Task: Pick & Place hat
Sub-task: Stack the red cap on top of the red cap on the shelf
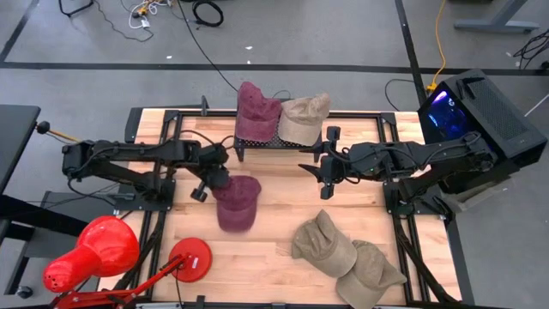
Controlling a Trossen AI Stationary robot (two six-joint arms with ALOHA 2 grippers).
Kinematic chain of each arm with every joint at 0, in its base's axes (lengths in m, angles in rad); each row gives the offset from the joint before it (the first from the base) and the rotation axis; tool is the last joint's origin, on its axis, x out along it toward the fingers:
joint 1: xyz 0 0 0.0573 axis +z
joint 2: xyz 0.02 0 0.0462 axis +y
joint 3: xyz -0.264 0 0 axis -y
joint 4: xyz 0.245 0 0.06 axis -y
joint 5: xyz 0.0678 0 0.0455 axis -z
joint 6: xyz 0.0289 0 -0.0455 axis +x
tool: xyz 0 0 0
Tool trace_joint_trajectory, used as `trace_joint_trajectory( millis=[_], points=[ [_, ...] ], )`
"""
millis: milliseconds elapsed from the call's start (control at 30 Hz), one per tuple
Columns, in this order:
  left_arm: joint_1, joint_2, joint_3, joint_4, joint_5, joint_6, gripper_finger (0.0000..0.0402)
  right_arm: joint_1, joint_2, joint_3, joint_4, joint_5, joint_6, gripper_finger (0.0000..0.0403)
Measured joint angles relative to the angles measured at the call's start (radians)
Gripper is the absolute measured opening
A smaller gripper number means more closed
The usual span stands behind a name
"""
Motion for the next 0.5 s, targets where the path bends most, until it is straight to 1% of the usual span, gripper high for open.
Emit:
trace_joint_trajectory(
  millis=[300,433,500],
  points=[
    [0.025,0.0,0.0,0.022,-0.004,-0.006,0.0043,0.0,0.0,0.0,0.0,0.0,0.0,0.0171],
    [0.025,0.0,0.0,0.023,-0.05,-0.058,0.0055,0.0,0.0,0.0,0.0,0.0,0.0,0.0171],
    [0.025,0.0,0.0,0.023,-0.077,-0.06,0.0067,0.0,0.0,0.0,0.0,0.0,0.0,0.0171]
  ],
)
